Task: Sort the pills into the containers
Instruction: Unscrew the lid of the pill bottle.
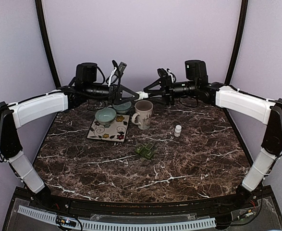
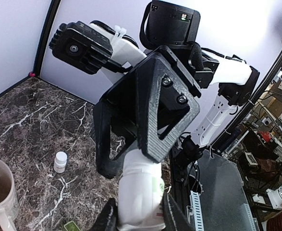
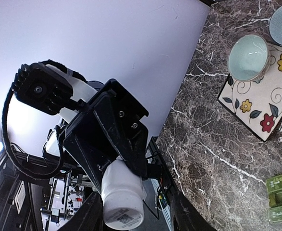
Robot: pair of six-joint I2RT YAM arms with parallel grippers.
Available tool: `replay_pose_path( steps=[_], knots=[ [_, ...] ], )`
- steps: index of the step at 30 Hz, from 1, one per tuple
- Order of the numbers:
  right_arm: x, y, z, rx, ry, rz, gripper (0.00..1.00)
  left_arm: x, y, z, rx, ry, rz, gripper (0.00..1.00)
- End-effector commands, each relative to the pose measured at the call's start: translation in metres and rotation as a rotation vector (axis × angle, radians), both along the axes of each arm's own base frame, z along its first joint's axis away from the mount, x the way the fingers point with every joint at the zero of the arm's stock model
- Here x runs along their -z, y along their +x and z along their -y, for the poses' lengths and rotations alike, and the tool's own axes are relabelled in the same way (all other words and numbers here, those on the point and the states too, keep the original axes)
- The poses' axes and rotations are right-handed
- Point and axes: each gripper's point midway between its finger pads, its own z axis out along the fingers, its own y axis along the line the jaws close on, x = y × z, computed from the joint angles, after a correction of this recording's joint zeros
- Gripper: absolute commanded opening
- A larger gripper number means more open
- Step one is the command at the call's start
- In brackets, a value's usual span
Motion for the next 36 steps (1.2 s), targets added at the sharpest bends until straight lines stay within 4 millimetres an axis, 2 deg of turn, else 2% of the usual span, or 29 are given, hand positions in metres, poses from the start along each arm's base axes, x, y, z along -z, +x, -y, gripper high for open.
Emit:
replay_pose_path(
  steps=[1, 4, 7, 9, 14, 19, 29, 34, 36],
  knots=[
    [-0.018, -0.002, -0.006, -0.036, 0.048, 0.05, 0.43, -0.017, -0.003, 0.001, 0.007, -0.012, 0.055, 0.0],
    [-0.02, -0.004, -0.007, -0.046, 0.054, 0.052, 0.33, -0.016, -0.002, 0.001, 0.005, -0.007, 0.055, 0.0],
    [-0.02, -0.006, -0.008, -0.06, 0.06, 0.052, 0.18, -0.014, -0.001, 0.001, 0.003, -0.002, 0.053, 0.0],
    [-0.019, -0.008, -0.009, -0.069, 0.06, 0.052, 0.15, -0.014, -0.001, 0.001, -0.001, 0.0, 0.054, 0.0],
    [-0.017, -0.012, -0.01, -0.087, 0.058, 0.049, 0.18, -0.015, 0.0, 0.002, -0.001, -0.003, 0.054, 0.0],
    [-0.018, -0.016, -0.011, -0.106, 0.044, 0.105, 0.0, -0.016, -0.002, 0.003, 0.016, -0.014, 0.037, 0.0],
    [-0.035, -0.029, -0.005, -0.141, 0.052, 0.44, 0.0, -0.035, -0.015, 0.009, 0.133, -0.096, -0.09, 0.0],
    [-0.041, -0.029, 0.002, -0.112, 0.012, 0.624, 0.0, -0.046, -0.023, 0.009, 0.212, -0.134, -0.172, 0.0],
    [-0.036, -0.025, 0.003, -0.099, -0.021, 0.674, 0.0, -0.051, -0.026, 0.01, 0.243, -0.148, -0.204, 0.0]
  ],
)
